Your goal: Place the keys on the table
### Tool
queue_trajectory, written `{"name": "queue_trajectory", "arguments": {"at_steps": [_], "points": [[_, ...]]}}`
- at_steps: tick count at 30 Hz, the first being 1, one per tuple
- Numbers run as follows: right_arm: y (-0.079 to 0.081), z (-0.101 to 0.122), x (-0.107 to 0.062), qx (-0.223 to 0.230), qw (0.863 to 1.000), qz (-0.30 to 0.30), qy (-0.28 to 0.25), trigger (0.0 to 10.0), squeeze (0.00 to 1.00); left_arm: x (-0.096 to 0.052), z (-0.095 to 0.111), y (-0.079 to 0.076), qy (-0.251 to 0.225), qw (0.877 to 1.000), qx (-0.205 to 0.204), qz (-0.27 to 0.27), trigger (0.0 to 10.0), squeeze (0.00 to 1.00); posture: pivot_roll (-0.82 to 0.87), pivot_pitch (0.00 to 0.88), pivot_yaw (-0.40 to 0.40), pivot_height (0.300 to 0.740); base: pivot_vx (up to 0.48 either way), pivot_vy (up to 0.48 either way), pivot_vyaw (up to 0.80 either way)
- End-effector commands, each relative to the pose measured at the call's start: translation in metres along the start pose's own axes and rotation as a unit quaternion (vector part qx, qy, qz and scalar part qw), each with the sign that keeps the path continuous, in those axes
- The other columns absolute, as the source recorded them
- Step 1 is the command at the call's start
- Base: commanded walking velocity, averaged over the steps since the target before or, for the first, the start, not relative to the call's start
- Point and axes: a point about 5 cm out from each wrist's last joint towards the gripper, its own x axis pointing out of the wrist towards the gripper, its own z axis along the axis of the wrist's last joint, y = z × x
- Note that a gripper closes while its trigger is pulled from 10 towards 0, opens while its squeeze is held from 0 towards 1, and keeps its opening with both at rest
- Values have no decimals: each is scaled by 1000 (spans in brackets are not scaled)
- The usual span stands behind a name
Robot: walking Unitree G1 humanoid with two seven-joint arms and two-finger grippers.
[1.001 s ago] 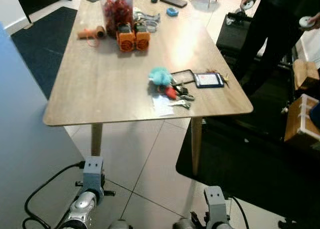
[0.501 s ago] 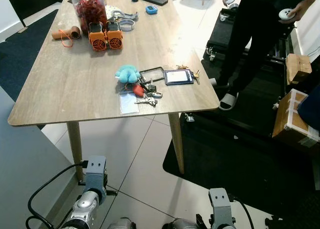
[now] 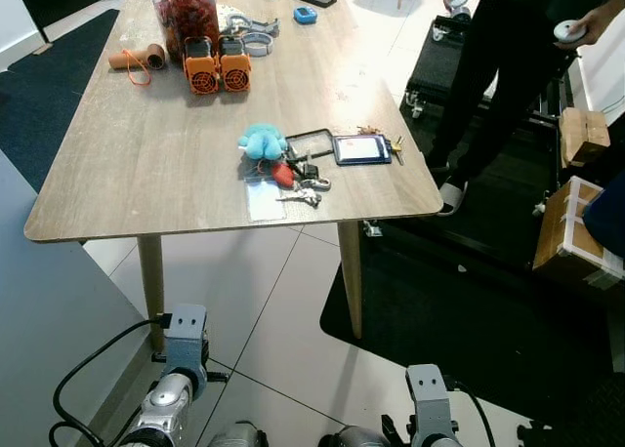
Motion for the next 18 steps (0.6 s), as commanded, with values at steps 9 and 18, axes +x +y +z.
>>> {"name": "queue_trajectory", "arguments": {"at_steps": [9,18], "points": [[-1,-7,-2,-2,1000,0,13,10000,0,-1,-5,2,16,1000,-6,9,10000,0,43,74,-11,740,0,-160,0],[-1,-6,-2,-8,1000,9,11,10000,0,0,-4,2,13,1000,-5,6,10000,0,42,74,-12,740,0,0,58]]}}
